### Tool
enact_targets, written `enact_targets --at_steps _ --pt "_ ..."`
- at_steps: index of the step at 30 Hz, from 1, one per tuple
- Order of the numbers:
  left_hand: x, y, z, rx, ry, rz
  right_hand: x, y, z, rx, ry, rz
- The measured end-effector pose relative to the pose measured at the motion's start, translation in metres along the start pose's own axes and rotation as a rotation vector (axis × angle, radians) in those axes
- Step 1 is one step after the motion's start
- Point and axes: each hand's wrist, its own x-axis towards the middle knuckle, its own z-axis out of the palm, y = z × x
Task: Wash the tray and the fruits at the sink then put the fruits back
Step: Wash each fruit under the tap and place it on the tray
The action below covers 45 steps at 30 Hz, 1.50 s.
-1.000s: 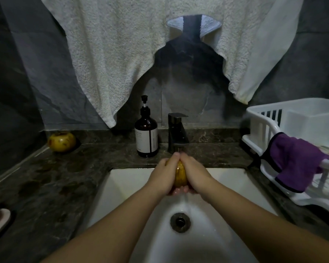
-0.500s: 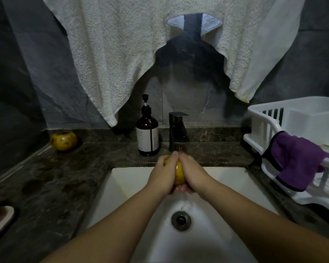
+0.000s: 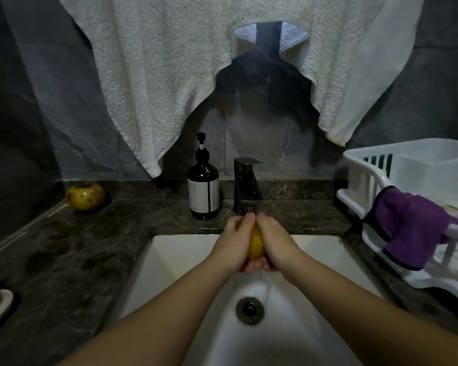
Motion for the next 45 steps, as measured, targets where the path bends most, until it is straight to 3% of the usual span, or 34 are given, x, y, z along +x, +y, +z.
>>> enact_targets --at_steps 2,5,6,10,14,18,21,25,30,35,40,42,45 --pt "0.0 0.003 -0.001 -0.078 -0.039 -0.059 0.0 0.0 -0.002 -0.068 0.068 -0.106" --pt "0.004 -0.003 0.001 0.075 0.028 0.093 -0.006 -0.005 -0.004 0.105 -0.06 0.055" --pt "0.002 -0.003 0.001 0.056 0.016 0.061 -0.006 -0.006 -0.003 0.105 -0.048 0.048" --pt "-0.004 0.001 -0.006 -0.171 -0.187 -0.299 -0.004 0.0 -0.007 -0.234 0.046 -0.284" --pt "-0.005 -0.003 -0.012 -0.255 -0.18 -0.286 -0.005 -0.005 -0.02 -0.337 -0.042 -0.267" --pt "-0.001 -0.005 -0.016 -0.293 -0.188 -0.263 0.004 -0.029 -0.039 -0.468 0.205 -0.355" --pt "0.001 -0.004 -0.019 -0.298 -0.18 -0.276 0.003 -0.053 -0.043 -0.466 0.246 -0.525" --pt "-0.001 -0.003 -0.025 -0.276 -0.201 -0.301 -0.001 -0.085 -0.04 -0.628 0.142 -0.722" --pt "-0.005 -0.001 -0.029 -0.262 -0.175 -0.289 0.0 -0.092 -0.037 -0.773 0.059 -0.676" --pt "-0.01 0.008 -0.037 -0.074 -0.135 -0.171 -0.009 -0.086 -0.048 -0.704 0.015 -0.63" --pt "-0.027 0.018 -0.052 0.3 -0.078 -0.014 -0.029 -0.069 -0.058 -0.672 0.263 -0.664" --pt "-0.042 0.01 -0.057 0.496 -0.078 -0.012 -0.039 -0.043 -0.055 -0.793 0.14 -0.573" --pt "-0.06 -0.012 -0.068 1.012 -0.095 0.005 -0.062 -0.002 -0.041 -1.351 -0.488 -0.156"
